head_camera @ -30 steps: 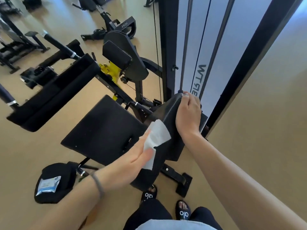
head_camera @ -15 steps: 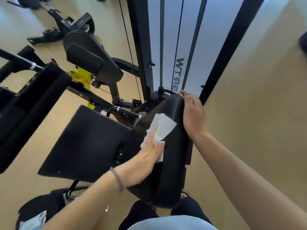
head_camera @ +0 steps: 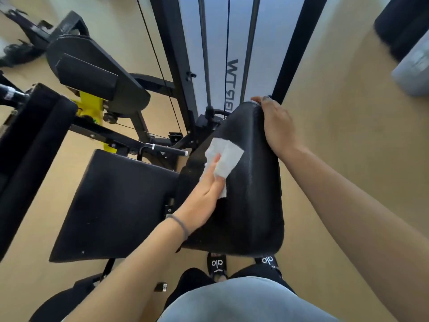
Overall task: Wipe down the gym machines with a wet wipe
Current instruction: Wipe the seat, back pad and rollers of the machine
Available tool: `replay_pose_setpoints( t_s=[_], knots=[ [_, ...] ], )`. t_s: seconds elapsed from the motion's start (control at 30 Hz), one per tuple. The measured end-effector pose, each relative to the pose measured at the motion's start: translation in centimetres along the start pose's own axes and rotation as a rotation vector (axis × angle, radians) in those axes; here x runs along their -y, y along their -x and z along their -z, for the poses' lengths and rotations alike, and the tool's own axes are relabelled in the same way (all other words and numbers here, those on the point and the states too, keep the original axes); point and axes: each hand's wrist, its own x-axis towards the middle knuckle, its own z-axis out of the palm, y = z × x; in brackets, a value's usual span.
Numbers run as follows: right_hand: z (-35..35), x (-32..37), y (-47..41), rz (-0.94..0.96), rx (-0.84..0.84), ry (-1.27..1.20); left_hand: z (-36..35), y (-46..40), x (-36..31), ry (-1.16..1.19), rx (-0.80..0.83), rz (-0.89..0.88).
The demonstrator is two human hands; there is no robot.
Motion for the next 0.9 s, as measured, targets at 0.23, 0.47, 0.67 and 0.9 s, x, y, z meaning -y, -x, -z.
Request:
replay_pose_setpoints(
  t_s=[0.23, 0.47, 0.67, 0.9],
  knots=[
    [0.1, 0.3, 0.3, 0.019, 0.003, 0.057, 1.0, 2.5, -0.2, 0.055, -0.014, -0.016],
    [-0.1, 0.2, 0.5, 0.025, -0.012, 0.067, -2.8, -0.5, -3.6, -0.060, -0.098, -0.022],
    [-0.3, 0.1, 0.5, 0.027, -0.021, 0.089, -4.7, 6.9, -1.7, -0.115, 0.036, -0.342],
    [-0.3, 0.3, 0.5, 0.028, -0.028, 0.097, -3.7, -0.1, -3.6, -0.054, -0.142, -0.200]
  ],
)
